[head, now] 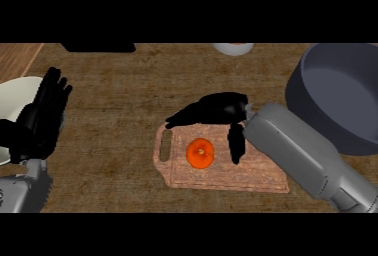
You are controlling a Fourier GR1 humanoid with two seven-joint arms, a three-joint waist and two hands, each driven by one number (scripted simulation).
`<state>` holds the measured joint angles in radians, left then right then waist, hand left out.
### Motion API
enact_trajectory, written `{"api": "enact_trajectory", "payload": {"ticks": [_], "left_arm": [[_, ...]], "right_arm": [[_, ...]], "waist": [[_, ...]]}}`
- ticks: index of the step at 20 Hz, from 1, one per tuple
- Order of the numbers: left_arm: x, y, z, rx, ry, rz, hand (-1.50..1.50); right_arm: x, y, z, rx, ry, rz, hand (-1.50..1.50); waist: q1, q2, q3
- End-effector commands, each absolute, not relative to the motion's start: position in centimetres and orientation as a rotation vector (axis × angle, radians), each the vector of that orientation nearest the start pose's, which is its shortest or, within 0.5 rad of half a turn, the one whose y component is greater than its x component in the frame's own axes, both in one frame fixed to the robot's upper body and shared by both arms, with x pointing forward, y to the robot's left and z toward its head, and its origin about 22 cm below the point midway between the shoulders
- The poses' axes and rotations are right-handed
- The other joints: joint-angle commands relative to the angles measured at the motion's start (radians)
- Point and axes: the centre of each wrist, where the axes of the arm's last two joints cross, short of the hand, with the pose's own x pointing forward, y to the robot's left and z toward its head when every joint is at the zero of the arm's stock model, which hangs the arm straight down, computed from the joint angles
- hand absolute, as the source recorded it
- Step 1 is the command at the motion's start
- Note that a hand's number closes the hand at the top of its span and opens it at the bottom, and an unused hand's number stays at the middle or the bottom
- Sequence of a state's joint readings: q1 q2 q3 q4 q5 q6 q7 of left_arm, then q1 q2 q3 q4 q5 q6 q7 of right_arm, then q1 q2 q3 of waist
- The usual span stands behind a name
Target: Pick the squash from the cutting board and place it in the pot
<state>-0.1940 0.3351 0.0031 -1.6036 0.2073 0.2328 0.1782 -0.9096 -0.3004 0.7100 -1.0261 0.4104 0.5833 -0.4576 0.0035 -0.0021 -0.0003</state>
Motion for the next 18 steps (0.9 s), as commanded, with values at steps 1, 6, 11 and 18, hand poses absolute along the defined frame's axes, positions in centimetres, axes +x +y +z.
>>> {"api": "enact_trajectory", "payload": {"ticks": [1, 6, 11, 18], "left_arm": [[28.4, 28.3, 6.1, 0.175, -1.624, 0.077, 0.0], [28.0, 27.9, 7.2, 0.196, -1.599, 0.074, 0.0], [28.3, 26.6, 8.6, 0.217, -1.618, 0.06, 0.0], [27.9, 25.9, 9.4, 0.188, -1.609, 0.073, 0.0]], "right_arm": [[37.0, -10.0, 9.4, 0.342, -1.429, 2.006, -1.5], [34.0, -8.4, 9.0, 0.308, -1.397, 2.04, -1.5], [34.0, -8.0, 6.8, 0.148, -1.368, 2.064, -1.5], [35.5, -8.4, 5.4, 0.192, -1.391, 2.05, -1.5]], "waist": [[-0.003, 0.002, 0.0], [-0.007, -0.001, 0.0], [-0.002, 0.001, 0.0], [0.002, 0.002, 0.001]]}}
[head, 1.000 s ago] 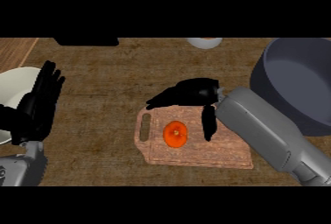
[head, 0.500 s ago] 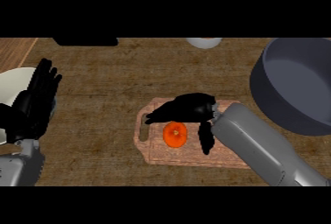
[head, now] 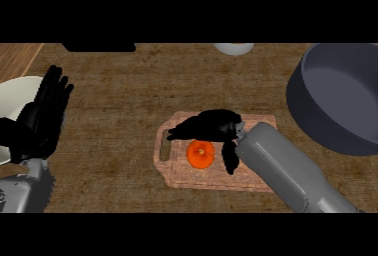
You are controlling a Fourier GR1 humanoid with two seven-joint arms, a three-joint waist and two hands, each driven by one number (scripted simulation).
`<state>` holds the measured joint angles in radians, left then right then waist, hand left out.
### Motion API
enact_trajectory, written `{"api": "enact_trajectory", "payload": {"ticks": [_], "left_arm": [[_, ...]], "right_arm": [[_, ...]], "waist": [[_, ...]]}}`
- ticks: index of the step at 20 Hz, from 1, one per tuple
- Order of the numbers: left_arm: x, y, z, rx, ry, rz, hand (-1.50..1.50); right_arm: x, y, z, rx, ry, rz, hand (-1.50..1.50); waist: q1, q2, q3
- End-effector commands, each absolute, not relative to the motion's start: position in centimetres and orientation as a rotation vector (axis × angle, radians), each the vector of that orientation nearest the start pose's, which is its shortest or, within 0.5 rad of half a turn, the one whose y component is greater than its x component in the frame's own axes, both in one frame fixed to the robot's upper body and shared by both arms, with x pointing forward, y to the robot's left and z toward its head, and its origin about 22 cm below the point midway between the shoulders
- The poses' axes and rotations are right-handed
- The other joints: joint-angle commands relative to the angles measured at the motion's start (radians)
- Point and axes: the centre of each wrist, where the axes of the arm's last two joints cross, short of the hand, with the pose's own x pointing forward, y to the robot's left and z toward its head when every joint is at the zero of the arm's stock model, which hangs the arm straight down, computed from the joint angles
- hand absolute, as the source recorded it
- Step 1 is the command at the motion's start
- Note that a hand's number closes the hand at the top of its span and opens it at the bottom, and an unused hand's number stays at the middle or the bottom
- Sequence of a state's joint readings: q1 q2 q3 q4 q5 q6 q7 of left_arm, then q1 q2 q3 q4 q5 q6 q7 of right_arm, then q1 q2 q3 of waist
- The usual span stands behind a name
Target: Pick the squash from the cutting board and place it in the pot
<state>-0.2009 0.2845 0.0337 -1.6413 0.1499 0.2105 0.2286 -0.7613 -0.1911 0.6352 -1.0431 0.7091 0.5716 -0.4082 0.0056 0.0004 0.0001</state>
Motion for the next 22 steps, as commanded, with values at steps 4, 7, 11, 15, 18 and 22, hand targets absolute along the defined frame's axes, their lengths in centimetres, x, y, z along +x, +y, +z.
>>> {"api": "enact_trajectory", "payload": {"ticks": [4, 7, 11, 15, 18, 22], "left_arm": [[28.3, 26.5, 7.4, 0.202, -1.625, 0.041, 0.0], [28.5, 27.0, 8.8, 0.185, -1.596, 0.072, 0.0], [28.2, 28.1, 9.9, 0.18, -1.605, 0.054, 0.0], [28.7, 27.1, 8.0, 0.203, -1.639, 0.067, 0.0], [27.4, 27.0, 7.0, 0.195, -1.622, 0.072, 0.0], [29.1, 28.2, 9.0, 0.189, -1.622, 0.048, 0.0]], "right_arm": [[34.0, -7.5, 2.9, 0.163, -1.405, 2.061, -1.5], [35.3, -8.3, 3.0, 0.15, -1.36, 2.072, -1.5], [35.2, -6.0, 2.0, 0.129, -1.337, 2.045, -1.5], [35.3, -8.0, 1.2, 0.162, -1.384, 2.175, 1.5], [34.9, -6.2, -0.3, 0.176, -1.454, 2.2, 1.5], [35.0, -7.3, -1.1, 0.205, -1.46, 2.184, 1.5]], "waist": [[-0.001, 0.0, 0.0], [-0.001, 0.0, 0.0], [0.003, 0.0, 0.0], [0.004, 0.002, 0.0], [0.013, 0.004, 0.0], [0.001, 0.001, 0.0]]}}
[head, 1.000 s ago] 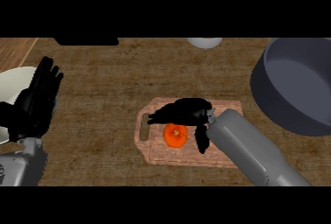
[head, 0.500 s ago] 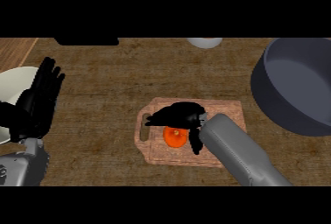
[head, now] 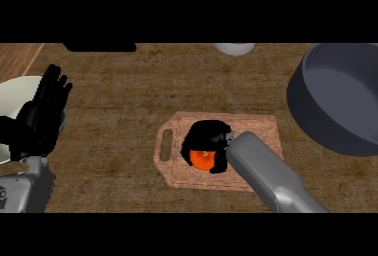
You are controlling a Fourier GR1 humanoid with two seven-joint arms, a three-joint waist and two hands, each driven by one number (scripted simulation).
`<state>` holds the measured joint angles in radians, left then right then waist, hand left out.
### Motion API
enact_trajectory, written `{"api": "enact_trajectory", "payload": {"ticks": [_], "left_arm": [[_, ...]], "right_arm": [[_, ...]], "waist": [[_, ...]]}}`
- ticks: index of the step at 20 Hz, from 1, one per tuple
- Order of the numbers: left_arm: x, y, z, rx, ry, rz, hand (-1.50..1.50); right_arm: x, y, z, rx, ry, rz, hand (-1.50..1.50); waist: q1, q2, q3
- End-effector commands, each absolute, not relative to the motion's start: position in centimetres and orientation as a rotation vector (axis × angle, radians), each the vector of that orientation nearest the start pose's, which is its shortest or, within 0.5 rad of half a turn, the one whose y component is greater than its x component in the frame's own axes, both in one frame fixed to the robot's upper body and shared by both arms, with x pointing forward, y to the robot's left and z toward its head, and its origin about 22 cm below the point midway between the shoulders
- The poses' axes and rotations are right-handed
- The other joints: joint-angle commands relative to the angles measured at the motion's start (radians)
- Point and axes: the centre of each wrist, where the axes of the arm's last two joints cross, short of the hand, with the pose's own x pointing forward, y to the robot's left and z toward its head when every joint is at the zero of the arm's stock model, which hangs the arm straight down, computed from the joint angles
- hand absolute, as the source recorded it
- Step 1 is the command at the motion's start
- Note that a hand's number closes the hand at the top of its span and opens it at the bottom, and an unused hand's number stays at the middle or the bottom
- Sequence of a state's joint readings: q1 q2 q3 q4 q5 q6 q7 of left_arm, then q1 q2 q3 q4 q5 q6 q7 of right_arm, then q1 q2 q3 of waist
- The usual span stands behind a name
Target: Pick the squash from the cutting board and place it in the pot
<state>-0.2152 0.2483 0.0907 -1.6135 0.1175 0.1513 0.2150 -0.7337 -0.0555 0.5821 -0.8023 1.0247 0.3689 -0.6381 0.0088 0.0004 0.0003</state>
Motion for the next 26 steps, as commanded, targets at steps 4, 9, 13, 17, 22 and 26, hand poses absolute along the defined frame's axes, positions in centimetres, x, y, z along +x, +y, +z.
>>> {"api": "enact_trajectory", "payload": {"ticks": [4, 9, 13, 17, 22, 26], "left_arm": [[28.7, 28.3, 8.0, 0.197, -1.62, 0.054, 0.0], [28.2, 29.8, 9.1, 0.214, -1.62, 0.07, 0.0], [27.4, 30.5, 7.7, 0.271, -1.58, 0.095, 0.0], [27.7, 29.9, 8.1, 0.25, -1.586, 0.096, 0.0], [27.4, 29.9, 7.6, 0.252, -1.578, 0.113, 0.0], [26.7, 29.4, 6.7, 0.269, -1.589, 0.114, 0.0]], "right_arm": [[36.1, -7.1, 0.3, 0.205, -1.44, 2.215, 1.5], [34.4, -8.8, -1.4, -0.013, -1.41, 1.936, 1.5], [34.2, -12.3, -3.2, -0.279, -1.234, 1.508, 1.5], [33.0, -12.1, -1.0, -0.449, -1.269, 1.306, 1.5], [31.9, -12.6, 4.7, -0.596, -1.507, 0.95, 1.5], [30.4, -13.7, 8.9, -0.745, -1.642, 0.666, 1.5]], "waist": [[-0.003, 0.0, 0.0], [-0.023, -0.01, 0.0], [-0.091, -0.031, -0.002], [-0.06, -0.024, -0.002], [-0.072, -0.029, -0.001], [-0.07, -0.026, -0.002]]}}
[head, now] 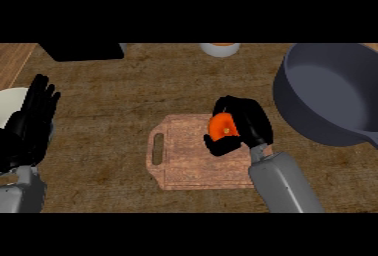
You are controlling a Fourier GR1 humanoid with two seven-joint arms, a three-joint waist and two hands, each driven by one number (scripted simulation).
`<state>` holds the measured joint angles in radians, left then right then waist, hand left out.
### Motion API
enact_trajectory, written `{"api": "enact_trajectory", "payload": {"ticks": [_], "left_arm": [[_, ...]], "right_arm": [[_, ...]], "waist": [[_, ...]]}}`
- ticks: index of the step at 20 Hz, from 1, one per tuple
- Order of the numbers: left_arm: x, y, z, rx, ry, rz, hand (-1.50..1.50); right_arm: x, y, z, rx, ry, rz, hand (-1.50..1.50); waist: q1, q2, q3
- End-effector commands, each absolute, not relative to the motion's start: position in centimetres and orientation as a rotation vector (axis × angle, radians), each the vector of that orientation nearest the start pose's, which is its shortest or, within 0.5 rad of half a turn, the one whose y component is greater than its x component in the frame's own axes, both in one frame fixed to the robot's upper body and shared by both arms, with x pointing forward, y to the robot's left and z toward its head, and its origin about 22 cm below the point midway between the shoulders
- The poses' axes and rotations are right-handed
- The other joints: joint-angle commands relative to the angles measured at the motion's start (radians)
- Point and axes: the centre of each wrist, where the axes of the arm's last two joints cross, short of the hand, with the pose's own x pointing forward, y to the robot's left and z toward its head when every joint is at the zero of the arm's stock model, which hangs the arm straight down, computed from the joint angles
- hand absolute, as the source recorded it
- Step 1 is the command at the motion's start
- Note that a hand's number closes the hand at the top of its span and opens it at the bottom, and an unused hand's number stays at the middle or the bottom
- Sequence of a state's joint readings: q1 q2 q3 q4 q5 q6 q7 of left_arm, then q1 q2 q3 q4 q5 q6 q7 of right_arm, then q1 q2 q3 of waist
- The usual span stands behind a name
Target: Pick the squash from the cutting board and place it in the pot
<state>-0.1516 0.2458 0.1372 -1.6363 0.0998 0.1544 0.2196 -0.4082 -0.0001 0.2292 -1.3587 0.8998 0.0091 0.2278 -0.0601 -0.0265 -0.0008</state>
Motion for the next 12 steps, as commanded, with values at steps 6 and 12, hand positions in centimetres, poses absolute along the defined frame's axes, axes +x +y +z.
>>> {"api": "enact_trajectory", "payload": {"ticks": [6, 12], "left_arm": [[27.6, 28.8, 7.7, 0.243, -1.599, 0.096, 0.0], [28.9, 28.1, 9.0, 0.193, -1.62, 0.073, 0.0]], "right_arm": [[26.1, -15.8, 15.3, -0.985, -1.711, 0.431, 1.5], [24.9, -21.8, 17.0, -1.089, -1.617, 0.327, 1.5]], "waist": [[0.021, 0.013, 0.0], [0.053, 0.025, 0.001]]}}
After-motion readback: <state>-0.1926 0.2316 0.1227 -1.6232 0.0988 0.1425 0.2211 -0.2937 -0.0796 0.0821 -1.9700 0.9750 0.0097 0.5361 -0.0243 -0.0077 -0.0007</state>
